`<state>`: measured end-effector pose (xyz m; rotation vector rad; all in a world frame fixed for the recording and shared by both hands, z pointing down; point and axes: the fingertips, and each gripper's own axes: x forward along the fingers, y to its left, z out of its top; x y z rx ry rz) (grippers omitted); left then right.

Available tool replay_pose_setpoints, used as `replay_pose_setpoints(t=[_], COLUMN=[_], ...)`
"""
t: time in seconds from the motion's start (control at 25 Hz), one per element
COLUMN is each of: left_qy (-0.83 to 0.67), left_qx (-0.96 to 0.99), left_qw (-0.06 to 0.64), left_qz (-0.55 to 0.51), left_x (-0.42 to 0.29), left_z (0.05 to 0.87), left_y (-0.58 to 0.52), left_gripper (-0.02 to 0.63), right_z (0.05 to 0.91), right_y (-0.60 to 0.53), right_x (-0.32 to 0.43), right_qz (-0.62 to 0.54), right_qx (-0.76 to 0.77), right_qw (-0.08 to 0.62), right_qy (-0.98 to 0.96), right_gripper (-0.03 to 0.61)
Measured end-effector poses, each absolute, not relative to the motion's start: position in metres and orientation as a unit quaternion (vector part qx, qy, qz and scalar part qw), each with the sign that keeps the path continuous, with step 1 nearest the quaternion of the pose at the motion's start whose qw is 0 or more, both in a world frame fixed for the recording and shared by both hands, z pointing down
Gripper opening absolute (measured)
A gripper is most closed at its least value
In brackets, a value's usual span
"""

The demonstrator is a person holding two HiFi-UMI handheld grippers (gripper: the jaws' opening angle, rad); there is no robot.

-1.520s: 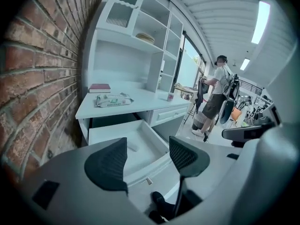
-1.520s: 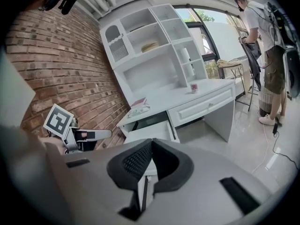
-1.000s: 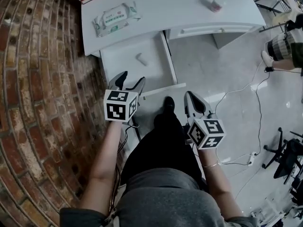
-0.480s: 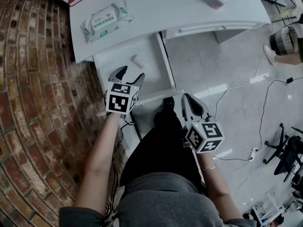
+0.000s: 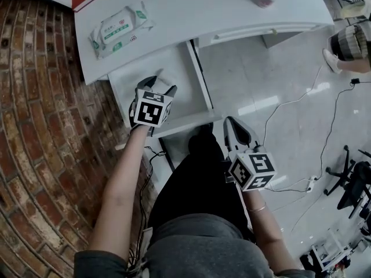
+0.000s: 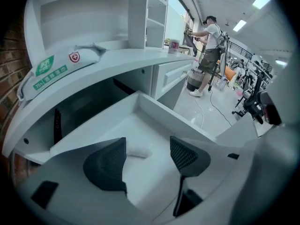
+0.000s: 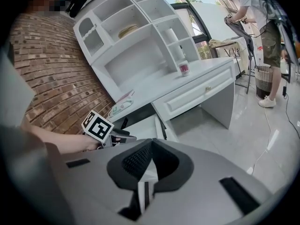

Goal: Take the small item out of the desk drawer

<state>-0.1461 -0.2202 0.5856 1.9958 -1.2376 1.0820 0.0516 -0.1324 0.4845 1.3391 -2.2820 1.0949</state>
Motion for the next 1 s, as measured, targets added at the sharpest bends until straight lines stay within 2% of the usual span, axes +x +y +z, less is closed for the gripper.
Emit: replay_pose_setpoints(t=[1.0], left_qy=[-0.427], left_qx=[0.709], left_qw=[0.284], left_qz=[0.484], left_x=[-0.155], left_z=[0.665], left_y=[-0.235], left_gripper=[0.298], right_z=[0.518], right_y=[-0.17], right_x=[0.061], right_qz=[0.398], right_qx=[0.444], right_qw=[0.163], right_qy=[-0.786], right_gripper=[0.006])
